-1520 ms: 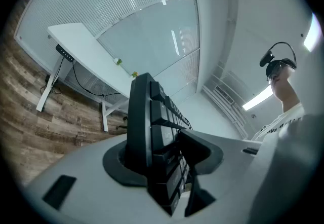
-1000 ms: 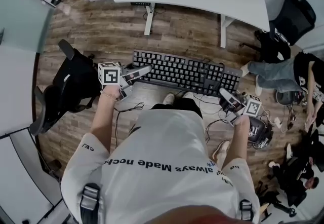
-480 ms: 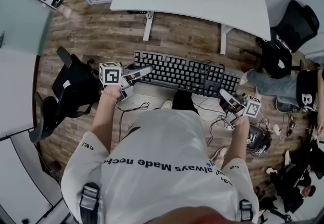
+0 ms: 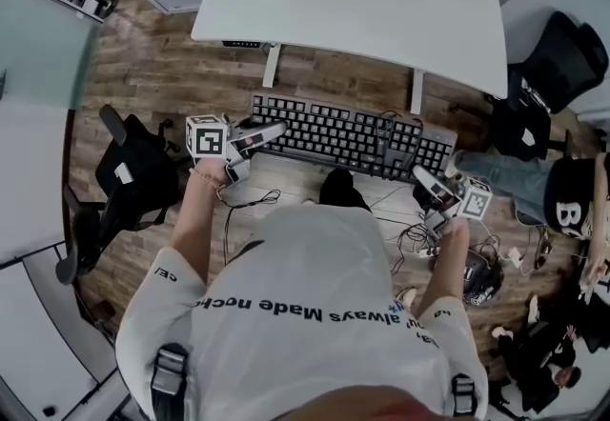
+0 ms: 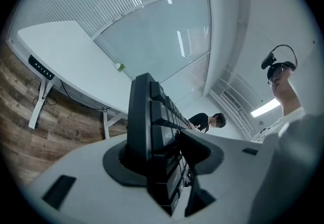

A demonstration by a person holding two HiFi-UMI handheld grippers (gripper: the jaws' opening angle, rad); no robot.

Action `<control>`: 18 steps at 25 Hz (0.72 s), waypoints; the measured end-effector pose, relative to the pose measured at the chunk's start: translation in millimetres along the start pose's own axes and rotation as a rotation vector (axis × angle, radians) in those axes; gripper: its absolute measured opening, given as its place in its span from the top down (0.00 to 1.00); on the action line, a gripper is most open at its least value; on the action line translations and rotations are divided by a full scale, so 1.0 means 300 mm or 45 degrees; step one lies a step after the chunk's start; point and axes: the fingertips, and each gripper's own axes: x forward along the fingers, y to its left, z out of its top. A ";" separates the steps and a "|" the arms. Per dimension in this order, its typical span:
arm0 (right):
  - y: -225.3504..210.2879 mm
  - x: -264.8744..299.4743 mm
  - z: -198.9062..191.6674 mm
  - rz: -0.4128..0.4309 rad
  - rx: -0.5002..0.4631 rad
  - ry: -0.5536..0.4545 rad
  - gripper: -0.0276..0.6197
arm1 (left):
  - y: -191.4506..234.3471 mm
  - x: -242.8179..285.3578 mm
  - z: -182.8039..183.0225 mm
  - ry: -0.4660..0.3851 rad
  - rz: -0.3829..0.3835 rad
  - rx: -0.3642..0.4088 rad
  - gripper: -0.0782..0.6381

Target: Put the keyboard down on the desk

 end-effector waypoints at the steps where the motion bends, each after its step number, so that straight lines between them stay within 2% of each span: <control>1: -0.007 -0.002 0.025 0.003 -0.003 0.003 0.82 | 0.003 0.019 0.016 -0.005 0.002 0.004 0.58; 6: 0.017 0.012 0.050 0.037 -0.054 0.026 0.82 | -0.011 0.021 0.022 -0.032 -0.005 0.031 0.58; 18: 0.017 0.020 0.059 0.036 -0.161 0.055 0.82 | -0.006 0.015 0.020 -0.093 -0.050 0.098 0.58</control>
